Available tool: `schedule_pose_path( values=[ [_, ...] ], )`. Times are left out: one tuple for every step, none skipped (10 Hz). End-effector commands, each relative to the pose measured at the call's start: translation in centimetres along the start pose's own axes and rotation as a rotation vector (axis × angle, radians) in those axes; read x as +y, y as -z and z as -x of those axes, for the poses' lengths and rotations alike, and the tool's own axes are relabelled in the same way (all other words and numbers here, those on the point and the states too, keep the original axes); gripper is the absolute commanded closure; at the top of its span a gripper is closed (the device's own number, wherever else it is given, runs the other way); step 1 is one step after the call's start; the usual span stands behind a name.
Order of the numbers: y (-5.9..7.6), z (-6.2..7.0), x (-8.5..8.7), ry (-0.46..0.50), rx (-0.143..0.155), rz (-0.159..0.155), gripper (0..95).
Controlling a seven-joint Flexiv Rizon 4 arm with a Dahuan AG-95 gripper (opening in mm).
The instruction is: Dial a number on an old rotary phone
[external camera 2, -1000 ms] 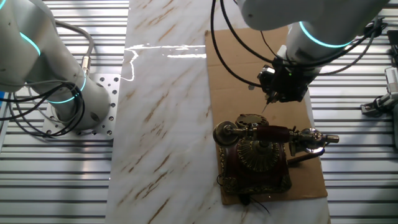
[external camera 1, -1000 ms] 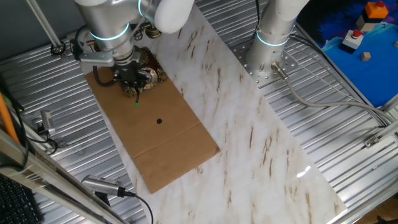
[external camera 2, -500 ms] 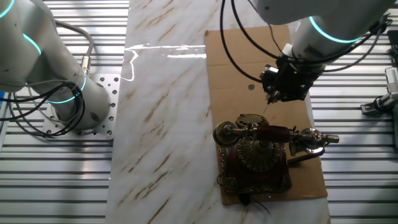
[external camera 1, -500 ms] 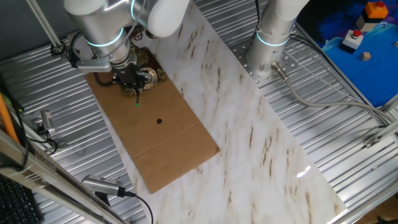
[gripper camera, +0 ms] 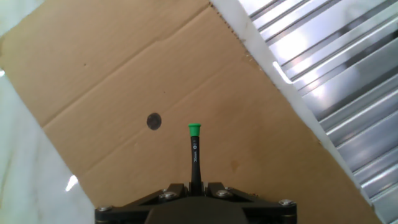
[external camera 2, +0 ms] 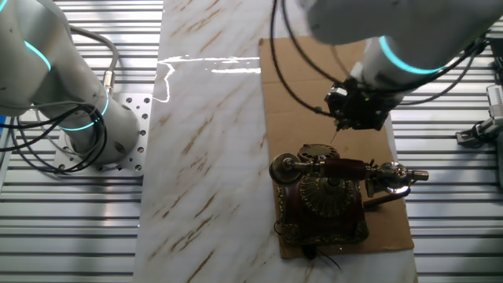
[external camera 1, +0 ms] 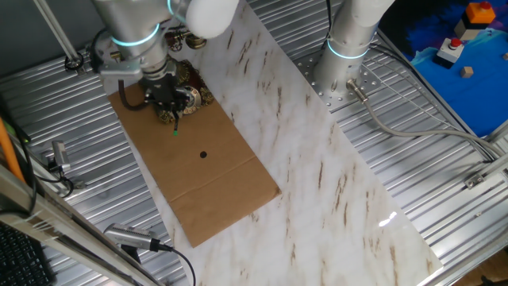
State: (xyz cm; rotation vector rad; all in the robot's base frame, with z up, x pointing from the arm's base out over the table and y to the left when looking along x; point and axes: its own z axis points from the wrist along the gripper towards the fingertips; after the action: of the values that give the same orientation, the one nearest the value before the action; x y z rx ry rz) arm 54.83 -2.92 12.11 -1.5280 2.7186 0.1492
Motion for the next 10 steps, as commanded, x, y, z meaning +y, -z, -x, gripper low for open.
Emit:
schedule_pose_path(
  values=[
    [-0.5, -1.1, 0.3, 0.039, 0.000, -0.029, 95.0],
    [-0.6, -1.3, 0.3, 0.042, 0.000, -0.030, 95.0],
    [-0.5, -2.1, 0.6, 0.053, 0.004, -0.034, 95.0],
    [-0.3, -2.4, 0.6, 0.057, 0.012, -0.034, 95.0],
    [-0.2, -2.6, 0.6, 0.062, 0.017, -0.036, 95.0],
    [-0.1, -2.8, 0.6, 0.065, 0.020, -0.037, 95.0],
    [-0.1, -3.0, 0.6, 0.069, 0.021, -0.040, 95.0],
    [-0.1, -3.2, 0.7, 0.070, 0.020, -0.042, 95.0],
    [-0.1, -3.3, 0.7, 0.071, 0.019, -0.044, 95.0],
    [-0.2, -3.5, 0.7, 0.070, 0.016, -0.047, 95.0]
  ],
)
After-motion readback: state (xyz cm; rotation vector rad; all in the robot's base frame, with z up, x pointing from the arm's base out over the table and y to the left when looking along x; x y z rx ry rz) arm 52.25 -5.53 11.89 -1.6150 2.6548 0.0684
